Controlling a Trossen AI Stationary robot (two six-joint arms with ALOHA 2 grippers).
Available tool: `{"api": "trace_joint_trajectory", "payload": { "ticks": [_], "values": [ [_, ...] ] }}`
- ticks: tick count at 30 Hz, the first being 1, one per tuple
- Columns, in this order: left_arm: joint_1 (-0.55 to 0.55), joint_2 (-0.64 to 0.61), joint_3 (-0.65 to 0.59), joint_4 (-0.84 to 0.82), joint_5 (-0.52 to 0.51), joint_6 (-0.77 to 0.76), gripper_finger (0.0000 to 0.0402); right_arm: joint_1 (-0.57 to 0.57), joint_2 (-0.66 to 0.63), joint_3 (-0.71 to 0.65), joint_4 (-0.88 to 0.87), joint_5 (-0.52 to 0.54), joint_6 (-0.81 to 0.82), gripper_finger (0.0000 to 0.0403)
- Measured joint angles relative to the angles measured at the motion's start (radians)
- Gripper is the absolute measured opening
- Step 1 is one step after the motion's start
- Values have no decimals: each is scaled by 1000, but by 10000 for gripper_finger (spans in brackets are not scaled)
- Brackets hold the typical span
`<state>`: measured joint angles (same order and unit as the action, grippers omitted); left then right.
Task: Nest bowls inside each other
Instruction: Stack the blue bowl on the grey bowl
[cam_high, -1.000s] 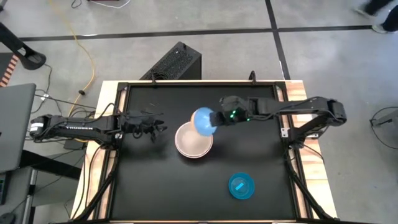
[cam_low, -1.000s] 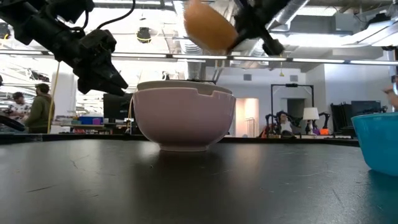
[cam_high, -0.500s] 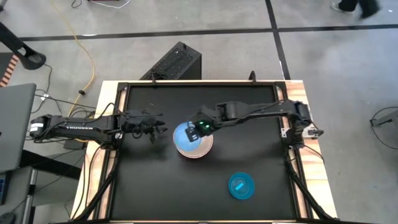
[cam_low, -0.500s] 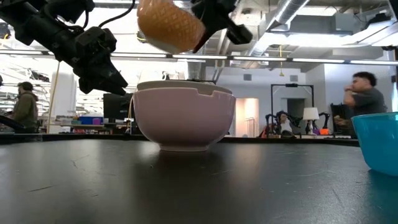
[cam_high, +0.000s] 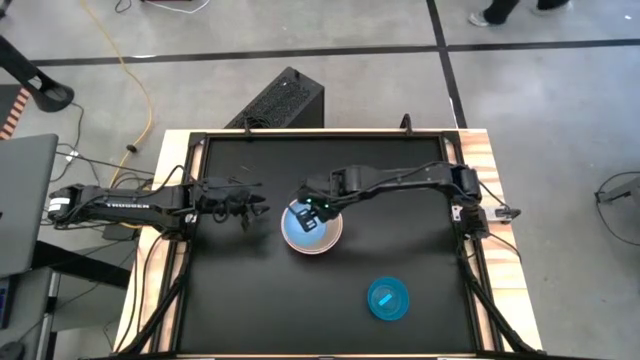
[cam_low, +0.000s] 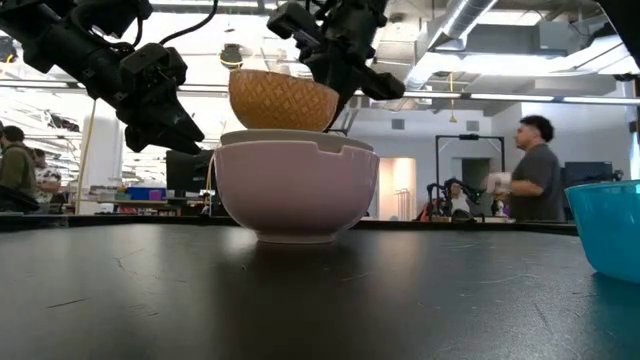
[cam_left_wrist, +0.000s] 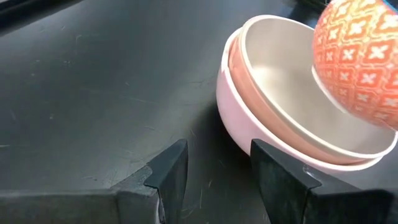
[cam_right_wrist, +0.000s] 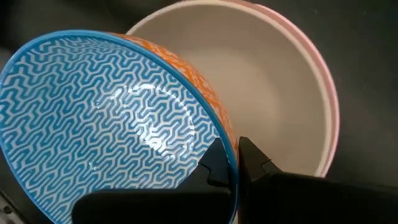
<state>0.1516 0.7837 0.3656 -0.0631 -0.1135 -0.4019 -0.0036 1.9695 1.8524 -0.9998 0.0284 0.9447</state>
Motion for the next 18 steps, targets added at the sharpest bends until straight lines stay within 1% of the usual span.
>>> {"api": "trace_joint_trajectory", "payload": {
  "ticks": [4, 7, 18],
  "values": [
    [0, 0, 0, 0, -3, -1, 164, -20, 1, -10, -48, -10, -29, 1],
    [0, 0, 0, 1, -5, -1, 164, -33, 15, -9, -23, -26, -52, 1],
    [0, 0, 0, 2, -30, -6, 164, -47, 52, -11, -35, -32, -105, 1]
  ]
}}
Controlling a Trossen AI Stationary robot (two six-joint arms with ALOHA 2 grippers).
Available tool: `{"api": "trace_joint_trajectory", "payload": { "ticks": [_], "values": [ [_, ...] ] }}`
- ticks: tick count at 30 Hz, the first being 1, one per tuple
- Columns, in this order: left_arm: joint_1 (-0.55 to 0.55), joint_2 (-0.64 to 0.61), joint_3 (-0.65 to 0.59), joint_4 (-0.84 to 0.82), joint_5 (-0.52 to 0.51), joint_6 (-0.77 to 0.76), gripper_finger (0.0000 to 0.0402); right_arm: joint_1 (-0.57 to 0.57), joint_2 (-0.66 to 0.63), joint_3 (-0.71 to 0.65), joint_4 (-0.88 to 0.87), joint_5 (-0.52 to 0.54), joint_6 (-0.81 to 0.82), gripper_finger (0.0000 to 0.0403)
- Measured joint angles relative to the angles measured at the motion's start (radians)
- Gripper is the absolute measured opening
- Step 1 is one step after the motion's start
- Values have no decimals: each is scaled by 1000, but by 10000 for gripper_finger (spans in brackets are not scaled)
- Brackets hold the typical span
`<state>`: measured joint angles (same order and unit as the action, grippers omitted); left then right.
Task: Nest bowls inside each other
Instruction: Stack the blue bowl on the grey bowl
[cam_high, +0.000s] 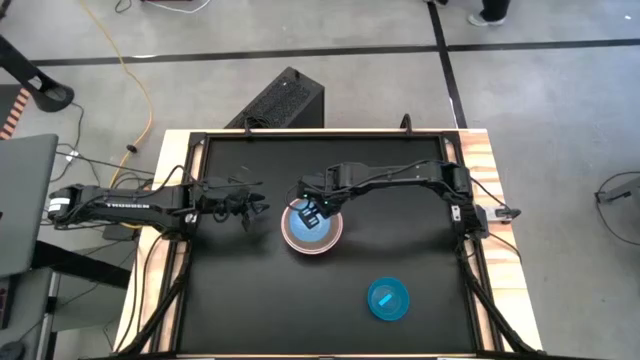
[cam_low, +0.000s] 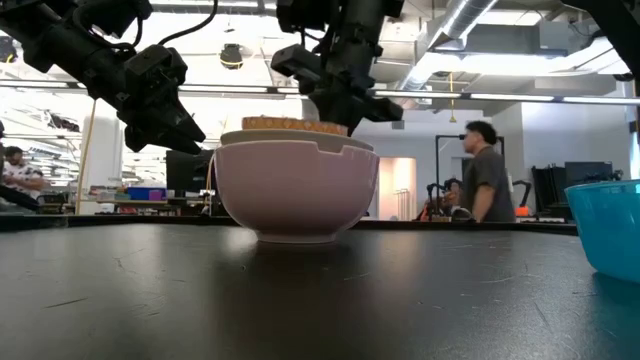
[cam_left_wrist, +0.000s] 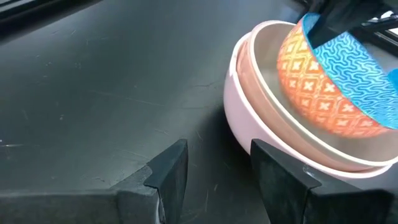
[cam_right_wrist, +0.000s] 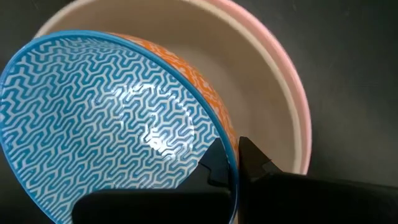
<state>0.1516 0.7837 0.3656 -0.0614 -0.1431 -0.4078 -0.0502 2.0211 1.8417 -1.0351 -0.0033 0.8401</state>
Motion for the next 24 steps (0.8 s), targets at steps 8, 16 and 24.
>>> {"api": "trace_joint_trajectory", "payload": {
  "ticks": [8, 16, 24],
  "values": [
    [0, 0, 0, 0, -20, -12, 164, -19, -2, 1, 27, 7, -11, 1],
    [0, 0, 0, 0, -22, -20, 164, -21, 39, 1, 73, 5, -34, 1],
    [0, 0, 0, -2, -22, -23, 164, -15, 64, 0, 83, -5, -30, 3]
  ]
}}
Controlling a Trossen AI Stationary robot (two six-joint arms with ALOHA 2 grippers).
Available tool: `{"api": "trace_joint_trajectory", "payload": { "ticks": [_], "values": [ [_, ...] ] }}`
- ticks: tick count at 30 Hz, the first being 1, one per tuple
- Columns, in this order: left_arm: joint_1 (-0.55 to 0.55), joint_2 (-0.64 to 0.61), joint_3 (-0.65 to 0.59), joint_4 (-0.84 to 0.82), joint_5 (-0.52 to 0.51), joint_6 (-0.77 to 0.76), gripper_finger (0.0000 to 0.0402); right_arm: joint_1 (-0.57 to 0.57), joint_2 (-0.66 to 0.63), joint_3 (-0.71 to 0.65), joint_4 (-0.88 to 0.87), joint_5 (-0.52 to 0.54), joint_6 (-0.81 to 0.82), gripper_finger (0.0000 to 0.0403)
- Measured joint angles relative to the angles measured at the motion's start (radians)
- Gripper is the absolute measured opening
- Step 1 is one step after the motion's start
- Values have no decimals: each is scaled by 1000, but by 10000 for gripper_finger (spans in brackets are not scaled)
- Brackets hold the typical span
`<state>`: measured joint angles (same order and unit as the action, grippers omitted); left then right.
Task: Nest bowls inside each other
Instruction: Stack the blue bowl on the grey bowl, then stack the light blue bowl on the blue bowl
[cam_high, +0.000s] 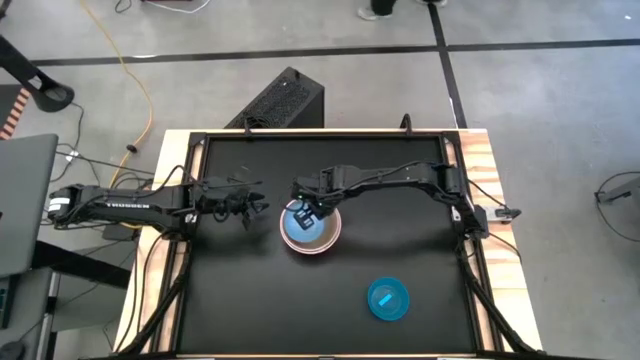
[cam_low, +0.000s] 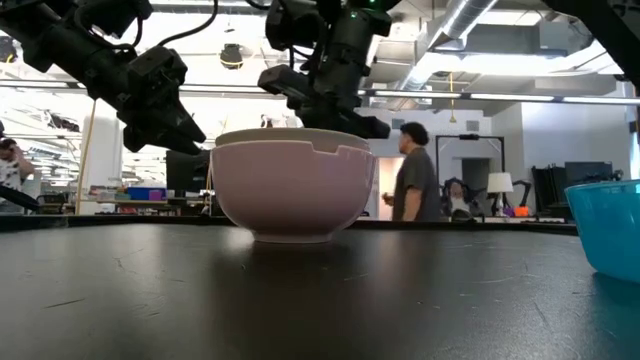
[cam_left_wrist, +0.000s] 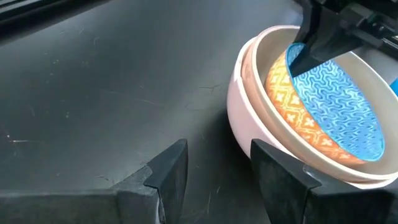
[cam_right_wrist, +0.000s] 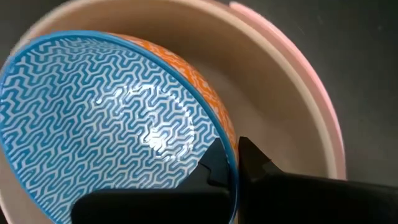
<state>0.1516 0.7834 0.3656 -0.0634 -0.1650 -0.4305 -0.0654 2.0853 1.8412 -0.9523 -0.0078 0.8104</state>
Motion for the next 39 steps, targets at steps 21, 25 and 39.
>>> {"api": "trace_joint_trajectory", "payload": {
  "ticks": [21, 25, 39],
  "values": [
    [0, 0, 0, -7, -4, -1, 164, -3, -31, 13, -68, -4, 0, 129],
    [0, 0, 0, -6, -4, -1, 164, -3, -32, 63, -118, -5, -5, 138],
    [0, 0, 0, -7, 3, -17, 164, 0, -41, 131, -366, -114, -106, 114]
  ]
}}
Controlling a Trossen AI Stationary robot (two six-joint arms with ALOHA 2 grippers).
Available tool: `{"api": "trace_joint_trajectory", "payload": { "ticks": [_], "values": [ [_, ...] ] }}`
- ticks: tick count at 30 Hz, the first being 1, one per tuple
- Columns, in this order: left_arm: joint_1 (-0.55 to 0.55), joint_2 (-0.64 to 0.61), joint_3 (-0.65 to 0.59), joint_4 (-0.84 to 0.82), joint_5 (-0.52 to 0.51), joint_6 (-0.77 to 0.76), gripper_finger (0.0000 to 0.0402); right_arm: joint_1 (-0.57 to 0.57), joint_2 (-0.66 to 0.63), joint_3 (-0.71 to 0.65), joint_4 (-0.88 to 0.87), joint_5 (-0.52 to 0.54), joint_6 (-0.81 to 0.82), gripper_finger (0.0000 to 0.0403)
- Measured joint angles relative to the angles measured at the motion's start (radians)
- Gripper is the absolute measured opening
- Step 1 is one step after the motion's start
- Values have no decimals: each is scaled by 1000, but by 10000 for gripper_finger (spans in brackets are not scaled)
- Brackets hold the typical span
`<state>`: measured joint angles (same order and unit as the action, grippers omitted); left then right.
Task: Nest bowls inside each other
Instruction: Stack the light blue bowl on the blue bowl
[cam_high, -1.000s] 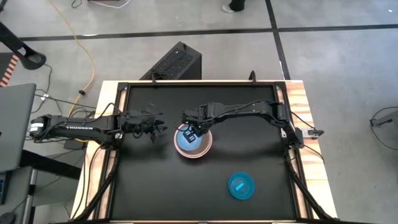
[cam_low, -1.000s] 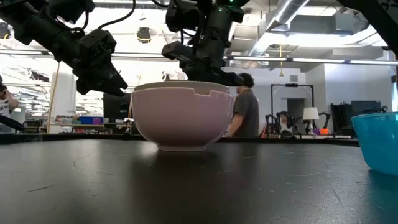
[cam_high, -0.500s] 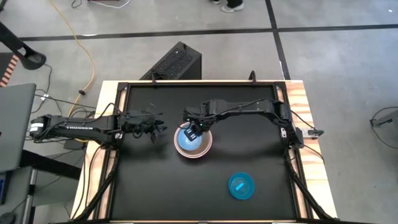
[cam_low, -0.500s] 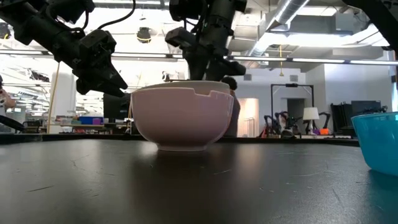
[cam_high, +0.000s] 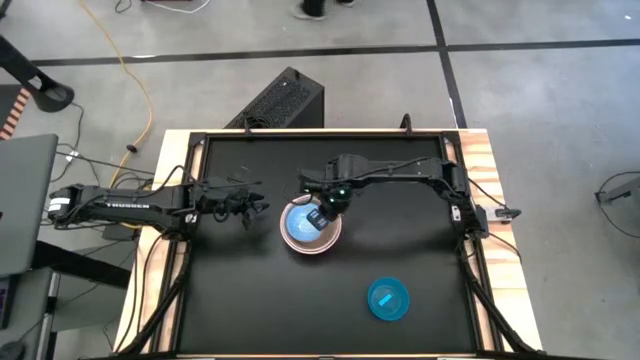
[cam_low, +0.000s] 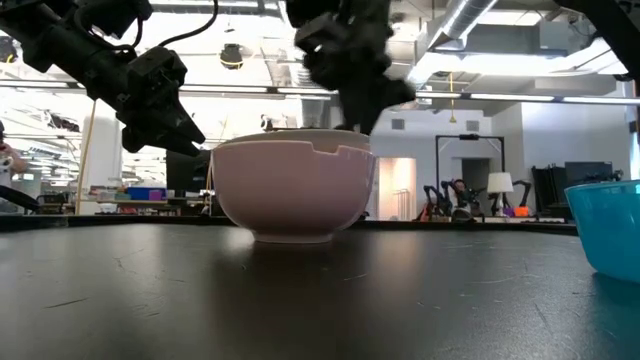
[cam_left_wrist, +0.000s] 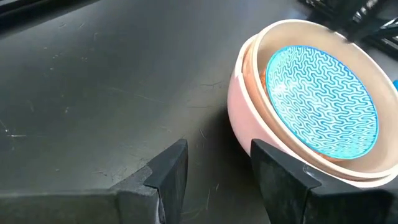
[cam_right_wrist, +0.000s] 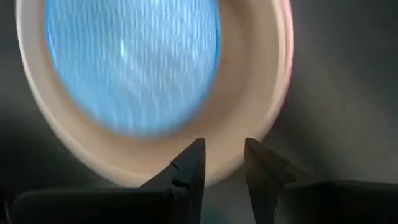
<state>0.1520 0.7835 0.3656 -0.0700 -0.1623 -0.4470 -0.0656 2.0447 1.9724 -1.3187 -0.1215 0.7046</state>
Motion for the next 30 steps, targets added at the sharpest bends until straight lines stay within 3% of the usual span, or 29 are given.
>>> {"api": "trace_joint_trajectory", "payload": {
  "ticks": [5, 9, 14, 20, 25, 30],
  "values": [
    [0, 0, 0, 1, 0, -3, 164, 50, -64, 2, -132, -58, -60, 112],
    [0, 2, 0, 12, -4, -2, 164, 121, -128, 1, -214, -65, -231, 112],
    [0, 2, 0, 17, -24, -1, 164, 207, -186, -54, -194, -76, -275, 112],
    [0, 2, 0, 20, -47, -1, 164, 294, -251, -267, -146, -129, -186, 112],
    [0, 2, 0, 19, -63, -1, 164, 352, -355, -515, 100, -194, -54, 112],
    [0, 2, 0, 19, -63, -1, 164, 392, -429, -724, 295, -158, 42, 112]
  ]
}}
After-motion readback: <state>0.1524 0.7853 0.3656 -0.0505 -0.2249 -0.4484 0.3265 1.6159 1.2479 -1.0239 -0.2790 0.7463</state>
